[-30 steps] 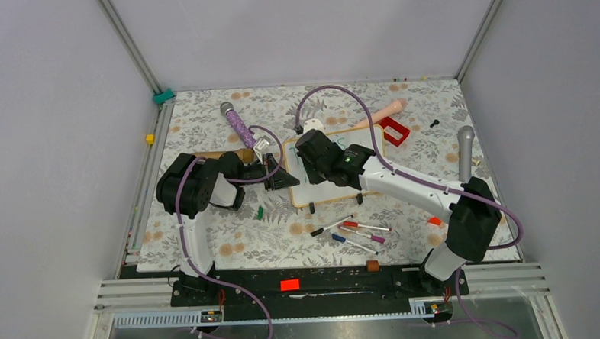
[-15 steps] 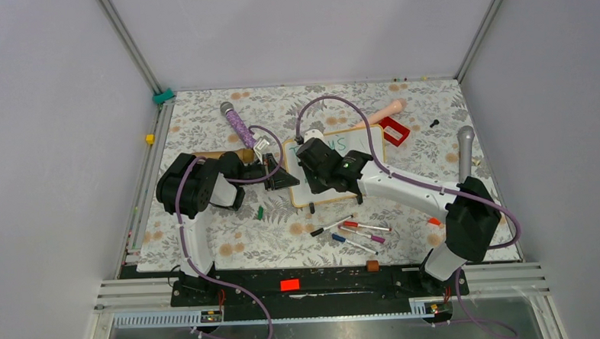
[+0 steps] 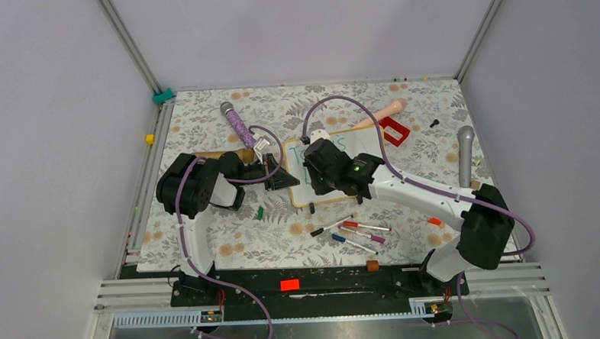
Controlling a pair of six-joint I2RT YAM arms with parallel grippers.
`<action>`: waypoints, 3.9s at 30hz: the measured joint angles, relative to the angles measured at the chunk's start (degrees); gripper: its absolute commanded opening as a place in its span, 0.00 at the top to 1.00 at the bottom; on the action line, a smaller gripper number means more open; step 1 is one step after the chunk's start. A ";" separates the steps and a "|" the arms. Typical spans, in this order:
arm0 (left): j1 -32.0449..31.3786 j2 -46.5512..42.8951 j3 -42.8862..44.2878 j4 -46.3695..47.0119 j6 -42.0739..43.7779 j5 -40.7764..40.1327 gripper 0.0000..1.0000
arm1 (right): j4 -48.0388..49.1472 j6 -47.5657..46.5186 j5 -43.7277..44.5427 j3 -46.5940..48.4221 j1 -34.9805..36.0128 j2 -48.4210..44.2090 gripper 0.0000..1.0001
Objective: Write a sentence on the whiteboard
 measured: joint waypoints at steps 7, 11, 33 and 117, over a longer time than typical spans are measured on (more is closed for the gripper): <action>0.00 0.00 -0.02 0.00 0.00 0.00 1.00 | 1.88 -1.51 -0.13 0.17 0.00 -2.19 1.00; 0.00 -0.02 -0.02 0.00 0.00 0.00 1.00 | 2.05 -2.08 0.07 1.11 0.00 -1.77 1.00; -0.04 -0.07 -0.02 -0.04 -0.02 -0.04 1.00 | 1.81 -2.73 2.62 5.33 0.00 4.13 1.00; -1.29 -0.39 -0.02 -0.48 0.31 0.57 1.00 | -8.37 6.16 7.63 -0.35 -0.26 -10.49 1.00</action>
